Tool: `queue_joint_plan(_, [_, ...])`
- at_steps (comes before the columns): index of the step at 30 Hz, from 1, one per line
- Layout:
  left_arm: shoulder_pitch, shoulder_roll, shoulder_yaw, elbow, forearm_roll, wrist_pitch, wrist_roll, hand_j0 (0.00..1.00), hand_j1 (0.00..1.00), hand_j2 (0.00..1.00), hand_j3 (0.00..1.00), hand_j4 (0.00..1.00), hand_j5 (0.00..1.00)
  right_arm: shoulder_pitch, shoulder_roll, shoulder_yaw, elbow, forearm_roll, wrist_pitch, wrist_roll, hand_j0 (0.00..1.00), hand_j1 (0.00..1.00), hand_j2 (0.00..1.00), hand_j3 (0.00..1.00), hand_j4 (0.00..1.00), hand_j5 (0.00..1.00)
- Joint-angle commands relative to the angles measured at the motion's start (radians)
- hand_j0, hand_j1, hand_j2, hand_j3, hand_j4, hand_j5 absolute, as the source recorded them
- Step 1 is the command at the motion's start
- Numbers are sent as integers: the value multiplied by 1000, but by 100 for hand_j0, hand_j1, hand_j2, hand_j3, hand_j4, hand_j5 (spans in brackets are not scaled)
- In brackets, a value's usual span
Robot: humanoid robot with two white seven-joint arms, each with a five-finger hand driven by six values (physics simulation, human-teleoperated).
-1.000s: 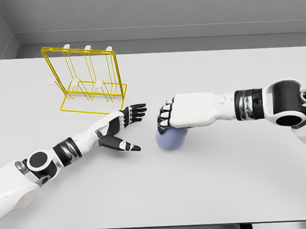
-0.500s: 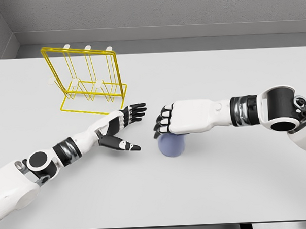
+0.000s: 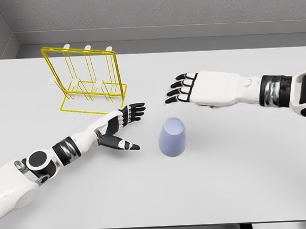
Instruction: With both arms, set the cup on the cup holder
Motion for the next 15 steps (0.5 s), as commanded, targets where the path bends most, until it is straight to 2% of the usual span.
queue_joint_plan(1, [0, -1, 1, -2, 2, 0, 0, 100, 100, 100, 100, 100, 100, 11, -25, -201, 24, -53, 4, -1, 100, 100, 100, 100, 100, 100])
queue_joint_plan(2, [0, -9, -1, -2, 2, 0, 0, 100, 100, 100, 100, 100, 100, 48, -49, -272, 55, -105, 4, -1, 100, 100, 100, 100, 100, 100])
queue_joint_plan(3, [0, -14, -3, -2, -1, 0, 0, 100, 100, 100, 100, 100, 100, 68, -95, -312, 118, -174, 4, -1, 100, 100, 100, 100, 100, 100])
queue_joint_plan(5, [2, -24, -3, -5, -16, 0, 0, 100, 100, 100, 100, 100, 100, 78, -129, -327, 236, -277, 4, -1, 100, 100, 100, 100, 100, 100])
queue_joint_plan(6, [0, -27, -3, -9, -19, 1, 0, 100, 100, 100, 100, 100, 100, 109, -131, -329, 254, -295, 4, -1, 100, 100, 100, 100, 100, 100])
queue_joint_plan(9, [0, -41, -4, -11, -33, 1, 0, 100, 100, 100, 100, 100, 100, 199, -123, -331, 254, -352, 4, -1, 100, 100, 100, 100, 100, 100])
queue_joint_plan(11, [0, -53, -4, -12, -36, 1, 0, 100, 100, 100, 100, 100, 100, 233, -108, -332, 254, -354, 4, -1, 100, 100, 100, 100, 100, 100])
queue_joint_plan(13, [1, -70, -4, -12, -48, 12, 0, 100, 100, 100, 100, 100, 100, 328, -37, -453, 250, -349, 4, -1, 100, 100, 100, 100, 100, 100])
queue_joint_plan(14, [0, -75, -4, -12, -50, 21, 0, 100, 100, 100, 100, 100, 100, 353, -4, -498, 254, -338, 4, -1, 100, 100, 100, 100, 100, 100])
queue_joint_plan(15, [0, -86, -4, -12, -50, 21, 0, 100, 100, 100, 100, 100, 100, 354, -2, -498, 254, -334, 4, -1, 100, 100, 100, 100, 100, 100])
